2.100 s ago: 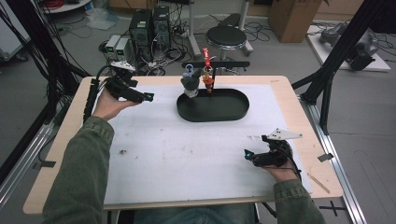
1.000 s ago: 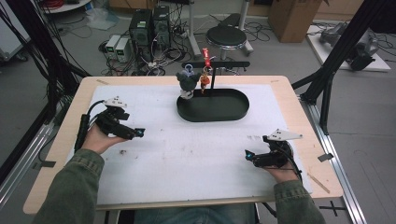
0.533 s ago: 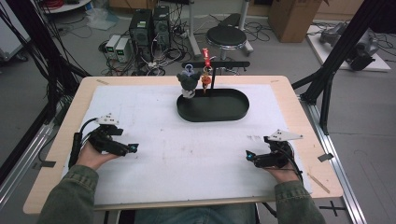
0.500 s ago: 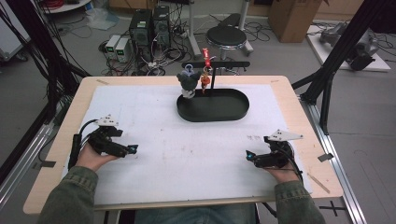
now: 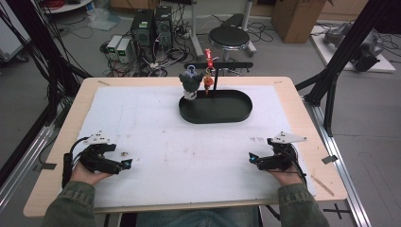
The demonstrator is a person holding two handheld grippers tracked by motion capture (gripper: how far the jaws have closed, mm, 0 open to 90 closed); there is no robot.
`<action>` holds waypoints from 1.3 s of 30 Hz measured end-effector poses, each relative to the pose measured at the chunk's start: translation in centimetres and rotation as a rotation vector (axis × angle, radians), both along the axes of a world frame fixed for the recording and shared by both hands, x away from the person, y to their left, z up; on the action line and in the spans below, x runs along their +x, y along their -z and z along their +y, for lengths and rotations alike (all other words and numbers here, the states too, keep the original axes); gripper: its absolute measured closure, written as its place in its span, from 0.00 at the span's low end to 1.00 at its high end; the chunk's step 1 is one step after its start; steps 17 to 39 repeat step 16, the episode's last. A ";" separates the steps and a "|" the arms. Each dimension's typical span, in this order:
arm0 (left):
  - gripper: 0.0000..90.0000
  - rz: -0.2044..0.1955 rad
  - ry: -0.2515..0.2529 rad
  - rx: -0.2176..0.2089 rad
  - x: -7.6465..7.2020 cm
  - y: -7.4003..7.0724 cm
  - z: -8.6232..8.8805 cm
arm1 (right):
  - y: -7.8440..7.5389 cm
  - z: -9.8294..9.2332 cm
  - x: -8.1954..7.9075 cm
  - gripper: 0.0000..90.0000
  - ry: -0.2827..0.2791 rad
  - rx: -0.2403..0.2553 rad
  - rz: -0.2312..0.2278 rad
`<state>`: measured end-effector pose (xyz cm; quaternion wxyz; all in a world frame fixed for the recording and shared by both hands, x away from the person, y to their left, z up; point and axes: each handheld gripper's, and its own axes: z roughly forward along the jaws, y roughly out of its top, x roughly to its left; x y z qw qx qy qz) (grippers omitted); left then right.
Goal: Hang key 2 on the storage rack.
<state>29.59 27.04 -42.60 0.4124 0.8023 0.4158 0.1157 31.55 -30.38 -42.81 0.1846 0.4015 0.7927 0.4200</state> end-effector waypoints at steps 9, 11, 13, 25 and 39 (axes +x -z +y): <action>0.03 -0.018 -0.052 0.000 -1.7 0.7 2.1 | 0.0 0.3 0.0 0.01 -0.002 -0.019 0.004; 0.03 -0.028 -0.064 -0.003 -1.9 0.7 2.4 | 0.1 0.3 0.0 0.01 -0.001 -0.022 0.005; 0.03 -0.031 -0.059 -0.004 -2.1 0.7 2.5 | 0.1 0.3 0.0 0.01 -0.001 -0.022 0.004; 0.03 -0.028 -0.043 0.005 -2.4 0.9 2.4 | 0.1 0.3 0.0 0.01 -0.005 -0.033 0.001; 0.03 -0.028 -0.043 0.005 -2.4 0.9 2.4 | 0.1 0.3 0.0 0.01 -0.005 -0.033 0.001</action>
